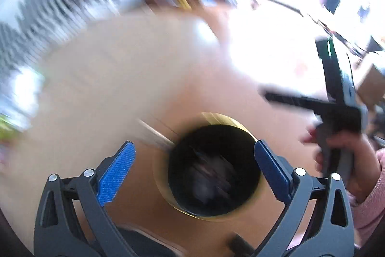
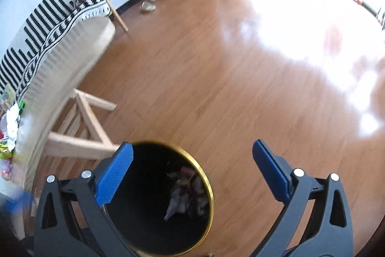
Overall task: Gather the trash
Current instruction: 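Grasp the pink toy with left gripper while right gripper grasps white tissue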
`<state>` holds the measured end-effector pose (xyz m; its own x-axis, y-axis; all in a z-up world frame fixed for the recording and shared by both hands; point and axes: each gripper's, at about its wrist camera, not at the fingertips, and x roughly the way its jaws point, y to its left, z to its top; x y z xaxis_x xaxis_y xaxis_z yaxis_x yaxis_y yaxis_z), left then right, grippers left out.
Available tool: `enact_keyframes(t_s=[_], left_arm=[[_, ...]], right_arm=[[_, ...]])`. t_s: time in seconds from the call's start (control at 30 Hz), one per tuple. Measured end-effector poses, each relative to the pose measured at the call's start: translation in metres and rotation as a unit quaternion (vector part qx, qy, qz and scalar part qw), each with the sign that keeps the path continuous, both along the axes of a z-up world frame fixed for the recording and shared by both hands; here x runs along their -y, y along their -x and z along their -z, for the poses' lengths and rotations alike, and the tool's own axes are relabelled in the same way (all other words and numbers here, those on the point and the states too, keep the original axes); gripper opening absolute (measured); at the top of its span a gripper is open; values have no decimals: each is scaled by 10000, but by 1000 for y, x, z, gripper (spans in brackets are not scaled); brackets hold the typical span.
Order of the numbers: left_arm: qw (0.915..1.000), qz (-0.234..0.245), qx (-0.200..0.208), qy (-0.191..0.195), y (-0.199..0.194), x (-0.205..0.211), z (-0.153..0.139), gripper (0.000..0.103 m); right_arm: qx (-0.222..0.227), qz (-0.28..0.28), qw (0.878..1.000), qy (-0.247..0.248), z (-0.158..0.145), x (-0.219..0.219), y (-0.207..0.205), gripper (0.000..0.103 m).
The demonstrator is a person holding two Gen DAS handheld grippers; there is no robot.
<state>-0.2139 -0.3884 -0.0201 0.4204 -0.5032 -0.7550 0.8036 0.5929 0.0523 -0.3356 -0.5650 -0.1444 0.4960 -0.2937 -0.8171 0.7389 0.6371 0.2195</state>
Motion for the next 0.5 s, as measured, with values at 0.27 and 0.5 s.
enact_keyframes(t_s=[0.27, 0.5], left_arm=[[9504, -3013, 739, 205, -147, -214, -63, 97], [9173, -3956, -443, 93, -236, -329, -4, 97]], right_arm=[[604, -1491, 9804, 1139, -80, -83, -90, 96], [1309, -2694, 9526, 528, -122, -181, -218, 96]])
